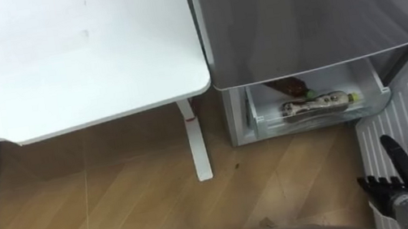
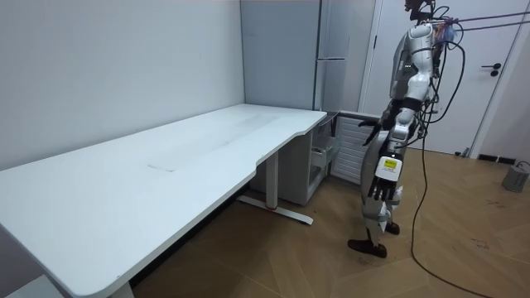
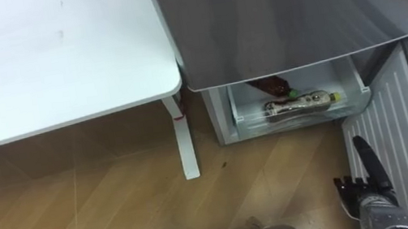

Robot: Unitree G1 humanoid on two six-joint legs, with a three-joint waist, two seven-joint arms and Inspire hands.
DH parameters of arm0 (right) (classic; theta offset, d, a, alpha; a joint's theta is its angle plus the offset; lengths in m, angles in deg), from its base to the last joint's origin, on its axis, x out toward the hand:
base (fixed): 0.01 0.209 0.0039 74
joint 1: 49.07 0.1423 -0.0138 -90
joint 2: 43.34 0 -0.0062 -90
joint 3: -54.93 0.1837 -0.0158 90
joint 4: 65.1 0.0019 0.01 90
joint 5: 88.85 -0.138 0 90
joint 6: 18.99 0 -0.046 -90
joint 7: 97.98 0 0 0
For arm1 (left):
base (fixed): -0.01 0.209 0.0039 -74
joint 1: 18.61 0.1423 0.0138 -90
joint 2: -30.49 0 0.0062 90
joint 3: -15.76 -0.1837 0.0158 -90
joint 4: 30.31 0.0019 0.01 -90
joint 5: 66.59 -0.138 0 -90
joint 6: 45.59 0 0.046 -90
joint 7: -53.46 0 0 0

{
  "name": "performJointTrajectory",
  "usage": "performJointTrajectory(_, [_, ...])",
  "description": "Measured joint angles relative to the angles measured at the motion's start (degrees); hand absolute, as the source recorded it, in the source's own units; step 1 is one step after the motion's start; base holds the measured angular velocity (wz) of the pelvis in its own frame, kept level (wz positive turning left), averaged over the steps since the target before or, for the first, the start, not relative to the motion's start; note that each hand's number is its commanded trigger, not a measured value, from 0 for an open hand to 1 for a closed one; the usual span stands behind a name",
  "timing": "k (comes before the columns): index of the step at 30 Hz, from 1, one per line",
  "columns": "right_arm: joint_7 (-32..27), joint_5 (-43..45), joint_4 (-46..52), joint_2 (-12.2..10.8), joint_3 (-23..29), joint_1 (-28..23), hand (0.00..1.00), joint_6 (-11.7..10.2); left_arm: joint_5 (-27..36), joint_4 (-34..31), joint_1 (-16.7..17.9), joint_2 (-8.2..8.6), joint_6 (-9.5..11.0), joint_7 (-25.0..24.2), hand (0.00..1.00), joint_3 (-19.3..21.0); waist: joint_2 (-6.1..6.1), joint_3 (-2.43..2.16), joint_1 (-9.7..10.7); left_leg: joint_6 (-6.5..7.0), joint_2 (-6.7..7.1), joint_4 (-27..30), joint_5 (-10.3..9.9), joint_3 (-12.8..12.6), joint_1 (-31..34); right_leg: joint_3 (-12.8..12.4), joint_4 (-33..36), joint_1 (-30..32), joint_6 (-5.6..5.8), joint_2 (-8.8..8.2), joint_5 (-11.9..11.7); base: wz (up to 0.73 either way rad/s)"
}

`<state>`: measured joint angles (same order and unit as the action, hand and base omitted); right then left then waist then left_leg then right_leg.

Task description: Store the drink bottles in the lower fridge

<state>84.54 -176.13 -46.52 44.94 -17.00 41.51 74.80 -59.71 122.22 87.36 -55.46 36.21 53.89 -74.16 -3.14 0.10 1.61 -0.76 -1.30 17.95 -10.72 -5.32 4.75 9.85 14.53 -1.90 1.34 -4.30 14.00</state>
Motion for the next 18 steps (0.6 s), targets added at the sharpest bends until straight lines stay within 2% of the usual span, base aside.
performJointTrajectory(3, [0.2,-0.1,0.1,0.0,0.0,0.9,0.00,0.0,-0.1,0.0,-0.3,0.06,0.0,0.1,0.00,0.0,-0.07,0.02,-0.1,0.08,0.24,2.3,-0.3,0.1,1.7,0.2,3.6,2.2,-0.01,-0.75,1.8,0.10])
performJointTrajectory(6, [0.2,0.1,-0.1,0.0,0.1,2.5,0.00,0.0,-0.3,0.5,-0.7,0.07,0.1,0.2,0.00,1.2,-0.21,0.11,-0.5,0.15,0.08,7.7,-2.1,0.4,5.8,0.5,10.3,6.4,-0.28,-1.49,4.7,0.09])
performJointTrajectory(8, [0.2,0.1,-0.2,0.0,0.0,5.0,0.00,-0.1,-0.3,1.7,-1.8,0.06,0.0,0.3,0.00,1.9,0.01,0.43,-0.6,0.13,0.20,11.6,-3.1,0.3,9.2,0.4,16.0,10.7,-0.53,-2.49,6.7,0.05])
performJointTrajectory(10, [0.5,0.0,-1.1,0.0,-0.6,7.9,0.00,-0.1,-0.3,2.8,-3.6,-0.02,0.0,0.5,0.00,1.9,0.70,0.95,-0.7,0.10,0.57,16.3,-3.9,0.4,13.3,0.0,22.6,15.4,-0.70,-3.54,9.4,0.12])
performJointTrajectory(11, [0.6,0.0,-1.4,0.0,-0.6,8.5,0.00,-0.1,-0.3,2.9,-4.1,-0.01,0.0,0.5,0.00,1.9,0.79,1.01,-1.0,-0.05,0.48,17.9,-4.2,0.4,14.6,-0.1,24.1,16.5,-0.88,-3.60,10.0,0.04])
performJointTrajectory(12, [0.7,-0.1,-2.1,0.0,-0.7,9.7,0.00,-0.1,-0.3,3.0,-4.9,-0.02,-0.1,0.6,0.00,1.9,0.81,1.07,-1.9,-0.30,-0.06,21.0,-5.0,0.5,17.1,-0.3,26.9,18.8,-1.33,-3.52,11.1,0.00])
performJointTrajectory(15, [0.7,-0.1,-2.1,-0.1,-2.5,11.5,0.00,-0.7,-0.2,4.5,-7.7,-0.25,0.1,1.3,0.00,1.7,1.97,1.48,-3.0,-0.63,-0.09,27.1,-6.5,0.8,22.2,-0.2,34.9,24.2,-2.26,-4.72,14.2,0.14])
performJointTrajectory(16, [0.7,0.0,-2.3,-0.1,-3.1,12.4,0.00,-1.0,-0.2,4.4,-8.6,-0.27,0.1,1.4,0.00,1.5,2.27,1.37,-3.3,-0.76,-0.37,29.3,-7.4,0.9,24.1,-0.2,37.6,26.1,-2.83,-4.84,15.4,0.13])
performJointTrajectory(18, [0.8,0.1,-2.5,0.0,-3.4,13.7,0.00,-1.4,-0.2,4.9,-10.0,-0.30,0.1,1.6,0.00,1.5,2.34,1.29,-3.8,-0.98,-1.23,33.0,-8.7,1.5,27.1,0.2,41.2,28.8,-3.22,-4.81,16.7,0.09])
